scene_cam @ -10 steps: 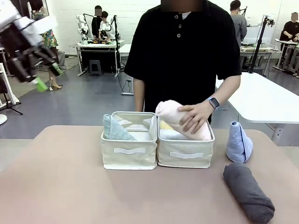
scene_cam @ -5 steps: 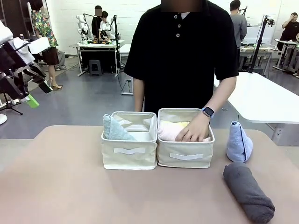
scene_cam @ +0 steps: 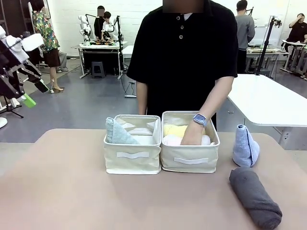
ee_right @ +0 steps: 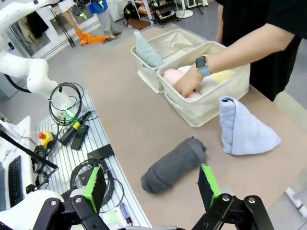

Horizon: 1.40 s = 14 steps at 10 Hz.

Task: Sort the towels based on their folding style.
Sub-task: Pick up another triangle-folded towel from the table and place it in the left Fabric basket.

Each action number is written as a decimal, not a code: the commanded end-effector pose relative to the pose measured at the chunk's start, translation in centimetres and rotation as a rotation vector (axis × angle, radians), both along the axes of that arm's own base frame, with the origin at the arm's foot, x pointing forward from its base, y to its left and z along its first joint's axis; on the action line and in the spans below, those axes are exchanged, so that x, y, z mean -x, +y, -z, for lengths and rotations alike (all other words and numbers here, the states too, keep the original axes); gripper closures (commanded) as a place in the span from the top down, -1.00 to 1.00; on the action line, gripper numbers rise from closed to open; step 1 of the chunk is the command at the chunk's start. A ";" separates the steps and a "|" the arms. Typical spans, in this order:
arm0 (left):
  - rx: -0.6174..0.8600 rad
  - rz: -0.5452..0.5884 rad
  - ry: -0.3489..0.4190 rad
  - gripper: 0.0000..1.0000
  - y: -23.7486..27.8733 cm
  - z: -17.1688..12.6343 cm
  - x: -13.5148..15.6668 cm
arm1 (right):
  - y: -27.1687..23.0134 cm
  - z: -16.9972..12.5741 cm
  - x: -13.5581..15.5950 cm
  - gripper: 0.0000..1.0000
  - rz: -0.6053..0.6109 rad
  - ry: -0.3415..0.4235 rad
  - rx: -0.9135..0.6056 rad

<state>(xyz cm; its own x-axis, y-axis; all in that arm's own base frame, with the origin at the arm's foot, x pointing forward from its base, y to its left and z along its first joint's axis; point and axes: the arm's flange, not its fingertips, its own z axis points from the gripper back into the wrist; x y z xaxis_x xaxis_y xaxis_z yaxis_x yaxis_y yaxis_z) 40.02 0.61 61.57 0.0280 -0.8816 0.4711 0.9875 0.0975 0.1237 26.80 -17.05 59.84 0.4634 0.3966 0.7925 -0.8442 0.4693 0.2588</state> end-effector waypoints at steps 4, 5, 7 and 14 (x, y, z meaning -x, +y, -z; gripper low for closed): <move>0.416 -0.113 -0.064 1.00 16.1 -3.0 -0.6 | 0.2 0.0 -0.2 1.00 -0.009 -0.022 -0.034; 0.491 -0.089 -0.047 1.00 18.2 -2.7 -0.4 | 0.2 0.0 -0.2 1.00 -0.009 -0.022 -0.034; 0.562 -0.053 -0.084 1.00 22.1 -2.4 0.1 | 0.2 0.0 -0.2 1.00 -0.009 -0.022 -0.034; 0.769 0.037 -0.016 1.00 25.1 -0.5 0.9 | 0.2 0.0 -0.2 1.00 -0.009 -0.022 -0.034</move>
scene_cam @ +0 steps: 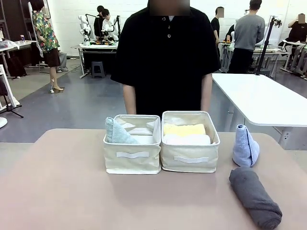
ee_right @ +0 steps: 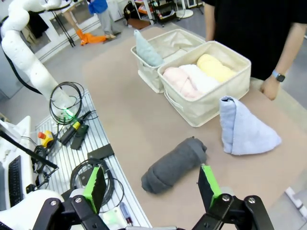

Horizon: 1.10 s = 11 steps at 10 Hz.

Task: Sort the towels based on their folding style.
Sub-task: Pick up another triangle-folded towel from the table and place it in the left Fabric basket.

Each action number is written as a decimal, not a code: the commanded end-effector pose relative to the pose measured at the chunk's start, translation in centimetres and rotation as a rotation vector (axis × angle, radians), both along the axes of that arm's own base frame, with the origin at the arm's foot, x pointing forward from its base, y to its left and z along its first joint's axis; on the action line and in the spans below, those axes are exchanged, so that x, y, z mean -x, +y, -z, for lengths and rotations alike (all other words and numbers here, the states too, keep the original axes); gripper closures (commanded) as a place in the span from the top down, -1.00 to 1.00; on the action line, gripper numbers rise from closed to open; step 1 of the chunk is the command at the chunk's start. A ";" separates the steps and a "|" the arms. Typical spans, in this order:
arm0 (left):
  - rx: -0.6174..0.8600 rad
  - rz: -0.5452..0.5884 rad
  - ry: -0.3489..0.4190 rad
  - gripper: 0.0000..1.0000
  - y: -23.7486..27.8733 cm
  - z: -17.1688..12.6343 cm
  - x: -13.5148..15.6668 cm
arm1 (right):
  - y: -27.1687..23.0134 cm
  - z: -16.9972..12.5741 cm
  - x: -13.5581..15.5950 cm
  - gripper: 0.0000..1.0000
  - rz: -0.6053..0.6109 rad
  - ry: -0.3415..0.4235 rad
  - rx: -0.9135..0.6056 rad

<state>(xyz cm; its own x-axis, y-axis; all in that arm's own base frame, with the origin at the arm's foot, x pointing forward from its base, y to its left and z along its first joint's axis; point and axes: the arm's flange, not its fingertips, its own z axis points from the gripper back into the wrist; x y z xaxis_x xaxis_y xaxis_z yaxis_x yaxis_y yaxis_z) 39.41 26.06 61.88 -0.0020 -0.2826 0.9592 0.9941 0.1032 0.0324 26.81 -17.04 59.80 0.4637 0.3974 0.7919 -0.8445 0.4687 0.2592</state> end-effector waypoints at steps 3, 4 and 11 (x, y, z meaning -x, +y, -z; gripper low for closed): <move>-0.025 -0.027 -0.014 1.00 -0.3 -0.2 0.3 | 0.2 -0.1 -0.2 1.00 -0.008 -0.023 -0.035; -0.025 -0.027 -0.014 1.00 -0.3 -0.2 0.3 | 0.0 0.0 0.0 1.00 0.000 0.000 0.000; -0.025 -0.027 -0.014 1.00 -0.3 -0.2 0.3 | 19.5 1.3 -7.6 1.00 -0.063 0.175 0.822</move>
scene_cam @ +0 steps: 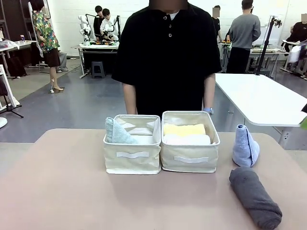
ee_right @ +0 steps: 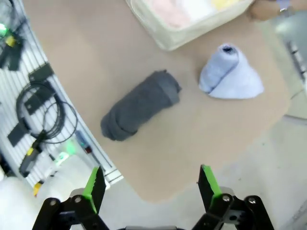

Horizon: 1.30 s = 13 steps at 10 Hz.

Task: Sort the towels based on their folding style.
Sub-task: Pick up another triangle-folded towel from the table and place it in the left Fabric basket.

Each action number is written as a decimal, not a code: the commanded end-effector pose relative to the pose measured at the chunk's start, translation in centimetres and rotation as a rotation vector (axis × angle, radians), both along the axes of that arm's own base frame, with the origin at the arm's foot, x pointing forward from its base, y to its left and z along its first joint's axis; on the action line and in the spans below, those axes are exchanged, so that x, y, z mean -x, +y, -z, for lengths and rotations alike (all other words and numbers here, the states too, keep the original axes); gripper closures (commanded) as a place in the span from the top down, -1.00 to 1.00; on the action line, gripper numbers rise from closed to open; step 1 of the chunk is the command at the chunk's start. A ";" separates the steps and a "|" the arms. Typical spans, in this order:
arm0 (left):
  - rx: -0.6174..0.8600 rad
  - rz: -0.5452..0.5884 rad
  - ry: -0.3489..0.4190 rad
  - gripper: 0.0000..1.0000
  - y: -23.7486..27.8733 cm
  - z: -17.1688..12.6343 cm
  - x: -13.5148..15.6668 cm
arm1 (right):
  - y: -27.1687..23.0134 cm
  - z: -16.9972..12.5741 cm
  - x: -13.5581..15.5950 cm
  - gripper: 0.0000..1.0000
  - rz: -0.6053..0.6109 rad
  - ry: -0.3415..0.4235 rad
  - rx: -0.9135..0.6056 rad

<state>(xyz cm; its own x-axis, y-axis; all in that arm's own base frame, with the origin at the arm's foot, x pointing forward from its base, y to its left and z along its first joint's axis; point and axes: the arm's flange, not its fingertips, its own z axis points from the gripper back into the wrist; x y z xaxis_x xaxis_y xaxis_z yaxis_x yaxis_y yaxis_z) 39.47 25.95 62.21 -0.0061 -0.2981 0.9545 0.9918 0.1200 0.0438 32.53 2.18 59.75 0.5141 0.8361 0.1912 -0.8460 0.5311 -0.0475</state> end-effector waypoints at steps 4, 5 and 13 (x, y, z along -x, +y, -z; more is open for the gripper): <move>-0.009 -0.010 -0.004 1.00 -0.2 0.1 0.4 | 3.2 3.6 -5.1 1.00 -0.084 0.095 -0.070; -0.009 -0.010 -0.004 1.00 -0.2 0.1 0.4 | -2.1 1.0 0.8 1.00 -0.067 0.202 0.022; -0.009 -0.010 -0.004 1.00 -0.2 0.1 0.4 | -16.0 -1.2 14.4 1.00 -0.135 0.036 -0.251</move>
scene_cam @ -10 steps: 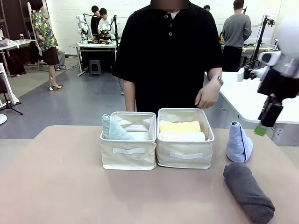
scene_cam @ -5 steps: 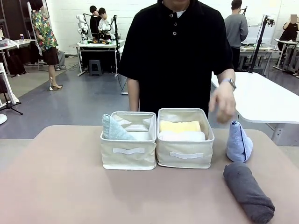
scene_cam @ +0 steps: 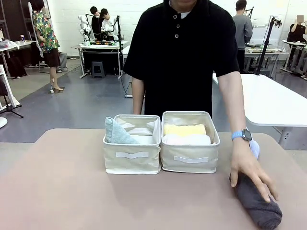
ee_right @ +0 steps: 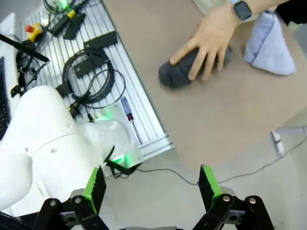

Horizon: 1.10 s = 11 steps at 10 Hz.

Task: Sort the towels based on their folding style.
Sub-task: Pick up another triangle-folded towel from the table and place it in the left Fabric basket.

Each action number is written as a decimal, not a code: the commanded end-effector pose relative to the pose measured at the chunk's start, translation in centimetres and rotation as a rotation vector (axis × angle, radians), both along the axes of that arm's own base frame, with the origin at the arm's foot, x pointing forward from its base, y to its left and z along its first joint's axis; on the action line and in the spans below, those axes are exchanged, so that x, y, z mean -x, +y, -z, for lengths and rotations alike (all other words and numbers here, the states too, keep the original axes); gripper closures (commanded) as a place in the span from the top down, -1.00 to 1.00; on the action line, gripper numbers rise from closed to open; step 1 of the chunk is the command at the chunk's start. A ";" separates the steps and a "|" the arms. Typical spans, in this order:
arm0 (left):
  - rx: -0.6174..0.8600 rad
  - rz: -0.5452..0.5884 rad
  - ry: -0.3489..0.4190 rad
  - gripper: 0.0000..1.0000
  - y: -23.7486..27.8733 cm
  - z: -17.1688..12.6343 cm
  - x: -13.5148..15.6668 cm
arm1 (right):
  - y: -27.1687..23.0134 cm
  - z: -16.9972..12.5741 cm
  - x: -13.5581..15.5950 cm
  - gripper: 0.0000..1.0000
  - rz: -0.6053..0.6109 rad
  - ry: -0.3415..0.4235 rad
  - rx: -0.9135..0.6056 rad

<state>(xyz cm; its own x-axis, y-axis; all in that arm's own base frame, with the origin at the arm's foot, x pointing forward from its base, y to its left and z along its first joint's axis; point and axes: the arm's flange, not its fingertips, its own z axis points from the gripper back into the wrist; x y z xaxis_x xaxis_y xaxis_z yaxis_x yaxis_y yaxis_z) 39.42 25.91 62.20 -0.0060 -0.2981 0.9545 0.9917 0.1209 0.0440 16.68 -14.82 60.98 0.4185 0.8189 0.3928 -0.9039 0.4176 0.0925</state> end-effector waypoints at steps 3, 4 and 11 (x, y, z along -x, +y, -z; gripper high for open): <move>-0.009 -0.009 -0.004 1.00 -0.2 0.1 0.3 | 1.6 0.3 -1.8 1.00 -0.015 0.021 0.012; -0.009 -0.009 -0.004 1.00 -0.2 0.1 0.3 | 1.8 0.2 -2.0 1.00 -0.019 0.020 0.010; -0.009 -0.009 -0.004 1.00 -0.2 0.1 0.3 | 13.4 -0.2 -16.1 1.00 0.372 -0.038 0.197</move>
<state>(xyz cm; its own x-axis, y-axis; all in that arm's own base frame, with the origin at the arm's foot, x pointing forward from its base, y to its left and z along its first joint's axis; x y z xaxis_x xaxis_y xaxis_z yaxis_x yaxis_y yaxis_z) 39.40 25.89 62.21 -0.0062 -0.2980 0.9546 0.9917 0.1208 0.0441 28.90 -3.96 61.34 0.6111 0.7127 0.3445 -0.7411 0.6680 -0.0672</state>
